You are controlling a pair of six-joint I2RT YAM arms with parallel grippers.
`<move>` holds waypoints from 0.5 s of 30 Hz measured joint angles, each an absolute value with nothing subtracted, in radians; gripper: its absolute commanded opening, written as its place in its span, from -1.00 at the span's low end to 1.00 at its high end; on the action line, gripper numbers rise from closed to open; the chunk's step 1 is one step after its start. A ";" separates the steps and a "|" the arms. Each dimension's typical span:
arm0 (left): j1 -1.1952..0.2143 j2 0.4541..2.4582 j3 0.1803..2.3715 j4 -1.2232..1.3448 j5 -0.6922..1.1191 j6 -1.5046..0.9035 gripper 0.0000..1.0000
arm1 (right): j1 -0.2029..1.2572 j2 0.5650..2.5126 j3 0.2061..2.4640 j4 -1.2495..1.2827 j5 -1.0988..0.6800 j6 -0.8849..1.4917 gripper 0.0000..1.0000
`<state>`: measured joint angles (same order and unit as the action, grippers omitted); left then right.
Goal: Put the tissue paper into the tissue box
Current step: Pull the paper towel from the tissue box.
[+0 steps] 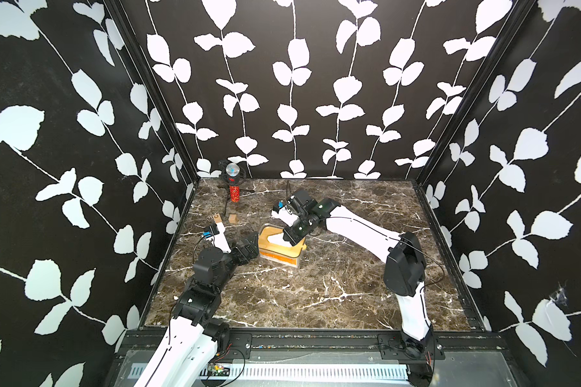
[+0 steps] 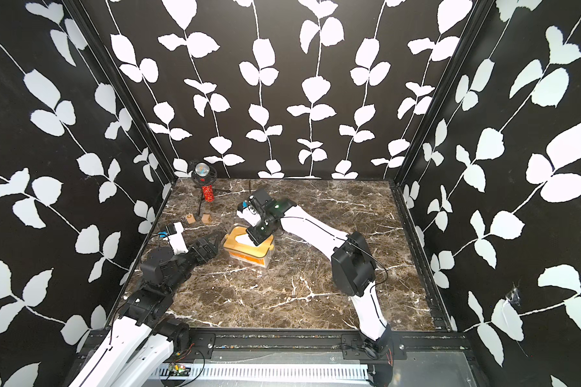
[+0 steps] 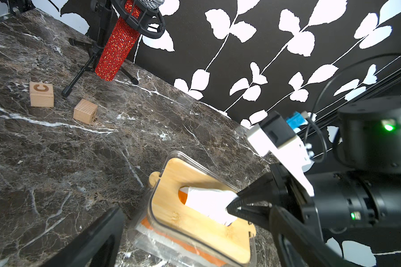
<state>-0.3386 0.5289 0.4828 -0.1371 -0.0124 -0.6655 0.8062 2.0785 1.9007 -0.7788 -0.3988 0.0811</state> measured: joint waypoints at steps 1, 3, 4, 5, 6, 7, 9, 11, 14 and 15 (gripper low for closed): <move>-0.339 0.529 0.481 -0.138 -0.012 -0.665 0.97 | 0.793 2.090 1.906 -0.781 -0.432 0.094 -1.00; -0.339 0.529 0.480 -0.137 -0.012 -0.665 0.97 | 0.768 2.110 1.908 -0.781 -0.493 0.128 -1.00; -0.339 0.529 0.479 -0.137 -0.012 -0.665 0.97 | 0.756 2.119 1.908 -0.775 -0.525 0.149 -1.00; -0.339 0.529 0.477 -0.137 -0.012 -0.665 0.97 | 0.747 2.124 1.907 -0.767 -0.548 0.164 -0.98; -0.339 0.529 0.475 -0.137 -0.012 -0.665 0.97 | 0.737 2.127 1.906 -0.760 -0.571 0.184 -0.75; -0.339 0.529 0.474 -0.137 -0.012 -0.665 0.97 | 0.729 2.127 1.901 -0.752 -0.584 0.207 -0.54; -0.339 0.529 0.473 -0.137 -0.012 -0.665 0.97 | 0.718 2.122 1.896 -0.731 -0.587 0.223 -0.35; -0.339 0.529 0.473 -0.137 -0.012 -0.665 0.97 | 0.714 2.104 1.876 -0.699 -0.572 0.231 -0.21; -0.339 0.529 0.473 -0.137 -0.012 -0.665 0.97 | 0.726 2.052 1.818 -0.661 -0.525 0.223 -0.01; -0.339 0.529 0.473 -0.137 -0.012 -0.665 0.97 | 0.737 2.030 1.800 -0.649 -0.497 0.214 0.01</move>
<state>-0.3386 0.5285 0.4728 -0.1371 -0.0124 -0.6655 0.7368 2.0300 1.7996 -0.6491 -0.4969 0.2142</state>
